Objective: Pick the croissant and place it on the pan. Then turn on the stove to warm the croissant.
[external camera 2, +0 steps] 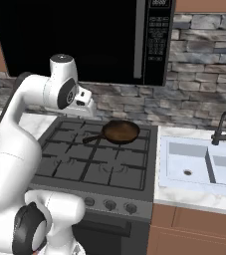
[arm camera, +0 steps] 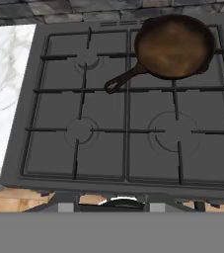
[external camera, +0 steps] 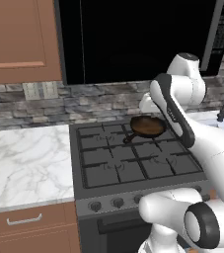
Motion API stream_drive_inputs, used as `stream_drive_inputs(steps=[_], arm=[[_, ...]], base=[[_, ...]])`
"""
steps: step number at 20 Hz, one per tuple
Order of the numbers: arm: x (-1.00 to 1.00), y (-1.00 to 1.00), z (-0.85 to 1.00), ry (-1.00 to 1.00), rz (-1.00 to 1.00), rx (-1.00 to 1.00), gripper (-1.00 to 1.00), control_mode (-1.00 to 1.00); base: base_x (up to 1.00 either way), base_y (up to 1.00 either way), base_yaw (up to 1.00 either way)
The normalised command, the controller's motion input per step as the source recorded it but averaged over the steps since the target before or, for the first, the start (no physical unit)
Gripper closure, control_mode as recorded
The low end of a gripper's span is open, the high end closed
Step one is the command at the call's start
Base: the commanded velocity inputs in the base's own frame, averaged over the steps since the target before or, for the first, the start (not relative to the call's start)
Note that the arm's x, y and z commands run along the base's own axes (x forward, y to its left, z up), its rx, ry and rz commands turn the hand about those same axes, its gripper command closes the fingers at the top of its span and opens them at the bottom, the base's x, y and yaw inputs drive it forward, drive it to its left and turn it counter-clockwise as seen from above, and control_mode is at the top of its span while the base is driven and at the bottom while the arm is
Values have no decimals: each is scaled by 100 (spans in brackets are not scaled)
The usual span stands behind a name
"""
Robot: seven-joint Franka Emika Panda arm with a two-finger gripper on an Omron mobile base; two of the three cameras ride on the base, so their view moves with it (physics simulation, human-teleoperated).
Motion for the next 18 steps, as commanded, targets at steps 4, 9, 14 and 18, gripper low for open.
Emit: stream_drive_inputs(steps=[4,9,14,18], arm=[[-14,-14,0,-3,0,2,-100,-100],[-44,-31,-1,-5,0,4,-100,-100],[-50,-29,-8,-4,0,2,-100,-100],[-45,-16,-12,-1,0,0,-100,-100]], base=[[0,0,0],[0,0,0],[0,0,0],[0,0,0]])
